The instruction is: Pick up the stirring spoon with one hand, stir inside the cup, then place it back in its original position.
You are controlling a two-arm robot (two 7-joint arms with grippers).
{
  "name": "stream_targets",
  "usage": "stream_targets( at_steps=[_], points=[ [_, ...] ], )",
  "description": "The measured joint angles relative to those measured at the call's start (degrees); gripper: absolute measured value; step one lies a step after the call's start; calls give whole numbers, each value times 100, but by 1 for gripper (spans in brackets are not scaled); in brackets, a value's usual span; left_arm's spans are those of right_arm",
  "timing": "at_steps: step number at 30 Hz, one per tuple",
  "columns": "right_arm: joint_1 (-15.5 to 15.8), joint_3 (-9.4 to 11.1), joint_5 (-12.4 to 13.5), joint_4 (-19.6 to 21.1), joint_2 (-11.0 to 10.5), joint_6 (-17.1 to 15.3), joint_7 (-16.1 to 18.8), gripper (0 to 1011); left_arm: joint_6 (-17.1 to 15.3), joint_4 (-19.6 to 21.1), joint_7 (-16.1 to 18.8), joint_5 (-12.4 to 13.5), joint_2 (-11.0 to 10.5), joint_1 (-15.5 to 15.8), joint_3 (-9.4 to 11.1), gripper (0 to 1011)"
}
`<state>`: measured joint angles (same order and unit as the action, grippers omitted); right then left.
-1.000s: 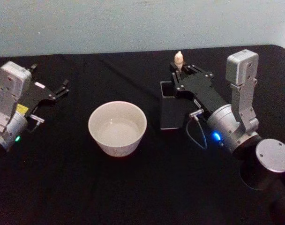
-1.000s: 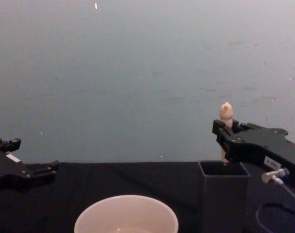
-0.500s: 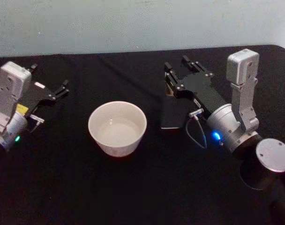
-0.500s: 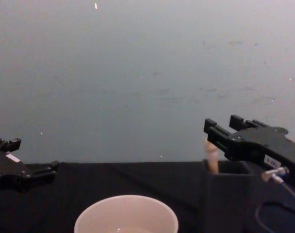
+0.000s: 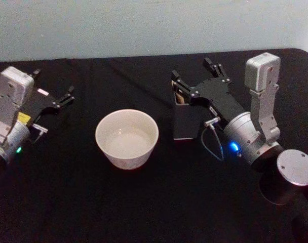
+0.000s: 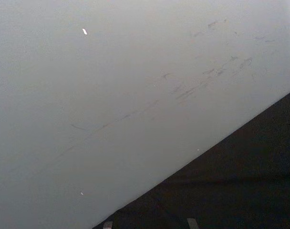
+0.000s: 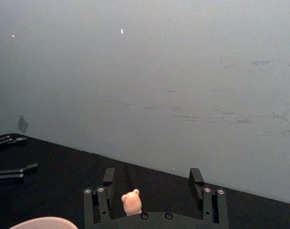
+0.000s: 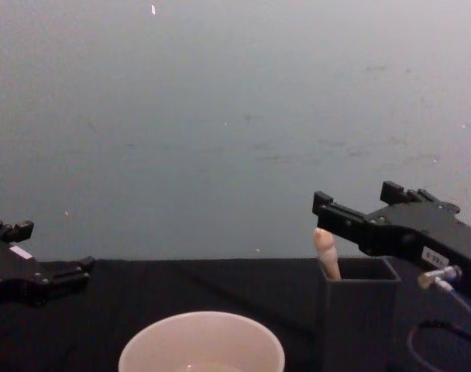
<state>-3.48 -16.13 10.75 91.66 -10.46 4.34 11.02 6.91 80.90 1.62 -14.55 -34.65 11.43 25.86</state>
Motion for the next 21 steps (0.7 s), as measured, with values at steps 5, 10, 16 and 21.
stream_targets(
  at_steps=[5, 10, 16, 21],
  points=[
    [0, 0, 4, 0, 0, 0, 0, 1002, 0, 0, 0, 0, 0, 0, 0, 1001],
    [-61, 179, 96, 38, 71, 87, 68, 1000, 0, 0, 0, 0, 0, 0, 0, 1001],
    [-223, 447, 77, -122, 75, 192, -44, 1000, 0, 0, 0, 0, 0, 0, 0, 1001],
    [-355, 649, -77, -418, -38, 235, -79, 1000, 0, 0, 0, 0, 0, 0, 0, 1001]
  ],
)
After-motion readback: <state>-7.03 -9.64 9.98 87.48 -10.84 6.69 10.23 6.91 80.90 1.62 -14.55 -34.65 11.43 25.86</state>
